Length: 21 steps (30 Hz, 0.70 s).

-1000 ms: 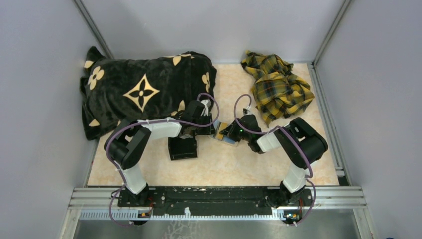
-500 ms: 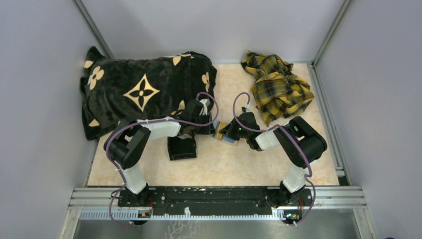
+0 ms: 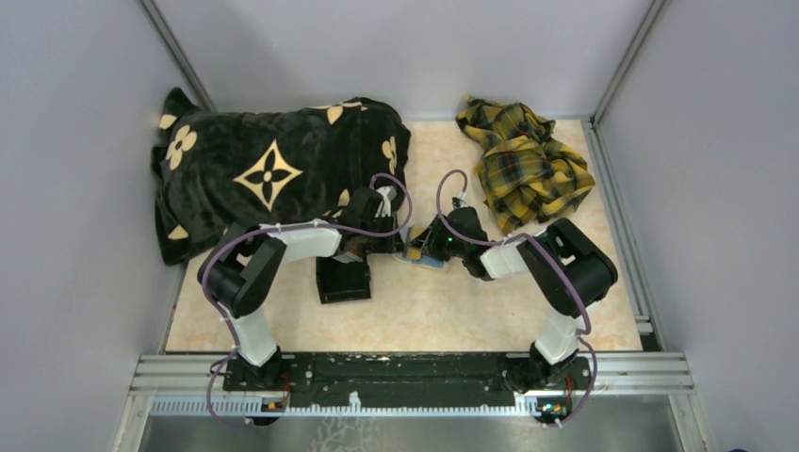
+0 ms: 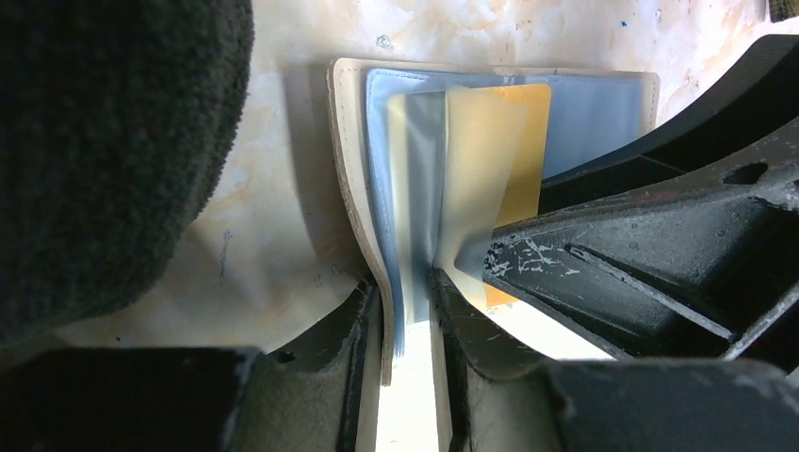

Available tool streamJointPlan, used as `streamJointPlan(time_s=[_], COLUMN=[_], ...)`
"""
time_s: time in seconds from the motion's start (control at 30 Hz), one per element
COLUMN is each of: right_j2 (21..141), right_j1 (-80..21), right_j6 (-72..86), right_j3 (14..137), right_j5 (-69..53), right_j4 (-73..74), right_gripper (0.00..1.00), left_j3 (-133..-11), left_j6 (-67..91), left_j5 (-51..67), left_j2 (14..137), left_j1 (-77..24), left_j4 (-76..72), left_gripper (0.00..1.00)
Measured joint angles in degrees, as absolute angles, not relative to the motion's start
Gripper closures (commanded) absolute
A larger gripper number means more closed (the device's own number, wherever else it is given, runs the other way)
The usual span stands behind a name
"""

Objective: Put the credit cards into the card holder
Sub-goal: Insert the credit card into the card holder.

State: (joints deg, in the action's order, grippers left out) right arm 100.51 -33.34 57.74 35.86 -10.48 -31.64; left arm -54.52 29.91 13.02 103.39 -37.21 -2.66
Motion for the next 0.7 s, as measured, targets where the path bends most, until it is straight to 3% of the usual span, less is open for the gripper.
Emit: streamJointPlan(time_s=[0.2, 0.7], right_j2=[99.5, 96.7], right_j1=[-34.0, -34.2], right_j6=[56.6, 55.1], right_j3=[36.9, 37.5], right_j5=[-9.1, -4.5], right_j4=[-29.2, -24.9], right_gripper=[0.52, 0.46], left_j3=[-54.9, -55.4], left_j6=[30.0, 31.1], left_j5=[13.6, 16.5], left_j2=[103.9, 105.2], left_j1=[-37.1, -37.8], left_j4=[-2.8, -4.3], left_gripper=[0.70, 0.68])
